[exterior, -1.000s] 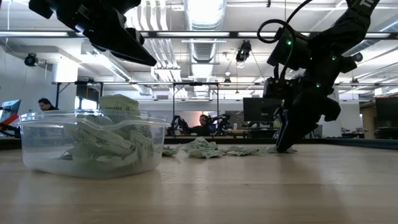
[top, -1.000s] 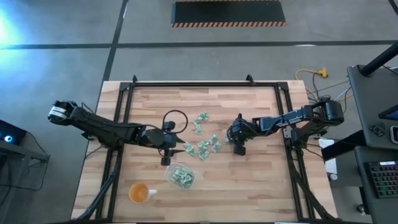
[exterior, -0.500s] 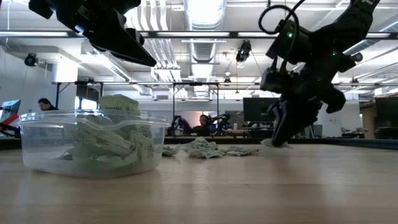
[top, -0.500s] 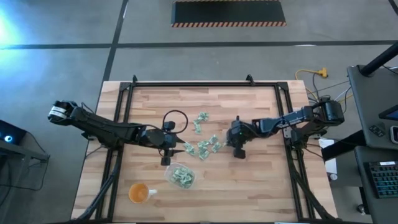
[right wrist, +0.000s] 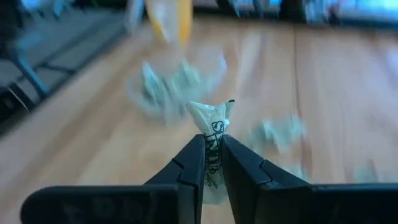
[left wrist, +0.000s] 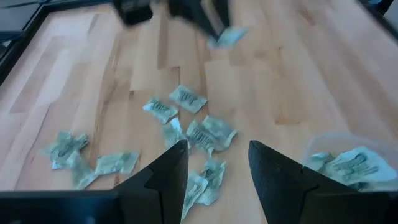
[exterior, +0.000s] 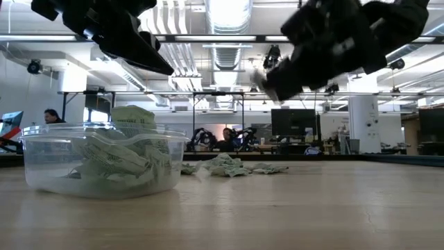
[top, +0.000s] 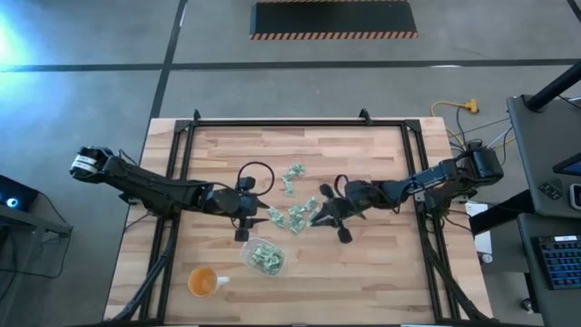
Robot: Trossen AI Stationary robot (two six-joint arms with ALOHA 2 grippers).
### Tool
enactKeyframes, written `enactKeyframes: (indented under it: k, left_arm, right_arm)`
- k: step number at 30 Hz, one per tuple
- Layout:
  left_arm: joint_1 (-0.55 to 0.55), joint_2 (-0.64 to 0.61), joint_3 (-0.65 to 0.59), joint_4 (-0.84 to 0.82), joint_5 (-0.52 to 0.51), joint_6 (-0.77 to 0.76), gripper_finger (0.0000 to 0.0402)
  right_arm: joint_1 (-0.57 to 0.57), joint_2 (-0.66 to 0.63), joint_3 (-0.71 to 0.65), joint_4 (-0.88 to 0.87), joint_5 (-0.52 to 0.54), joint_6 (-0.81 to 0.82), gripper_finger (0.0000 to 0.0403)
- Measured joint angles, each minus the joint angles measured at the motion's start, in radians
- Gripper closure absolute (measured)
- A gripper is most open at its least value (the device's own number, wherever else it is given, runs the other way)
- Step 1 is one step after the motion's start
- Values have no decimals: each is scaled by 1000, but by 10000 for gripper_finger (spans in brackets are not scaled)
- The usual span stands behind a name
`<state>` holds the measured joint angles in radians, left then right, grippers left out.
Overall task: Pick and place Stevia / Truvia into bins
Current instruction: Put the stevia packet into the transparent container
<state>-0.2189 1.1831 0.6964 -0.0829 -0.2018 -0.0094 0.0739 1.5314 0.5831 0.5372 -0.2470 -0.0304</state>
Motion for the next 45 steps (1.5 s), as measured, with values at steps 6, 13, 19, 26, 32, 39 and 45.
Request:
enactKeyframes:
  k: [6,13,19,26,32,39,45]
  left_arm:
    - [0,-3,-1,-138,-207,-13,249]
    - [0,-5,-1,-235,-302,-57,249]
    - [0,-5,-1,-276,-305,-63,249]
    - [0,-8,-1,-332,-305,-66,249]
    - [0,-11,-16,-406,-359,-116,249]
    - [0,-22,-50,-406,-386,-119,249]
    - [1,-23,-48,-396,-398,-126,249]
  right_arm:
    - [75,35,1,219,3,-69,360]
    - [117,99,56,290,14,-112,360]
    - [121,251,191,281,13,-112,360]
    - [120,419,396,197,13,-111,360]
    - [120,521,566,-12,9,-112,360]
    - [120,591,680,-139,-69,-134,358]
    - [121,594,690,-140,-126,-134,318]
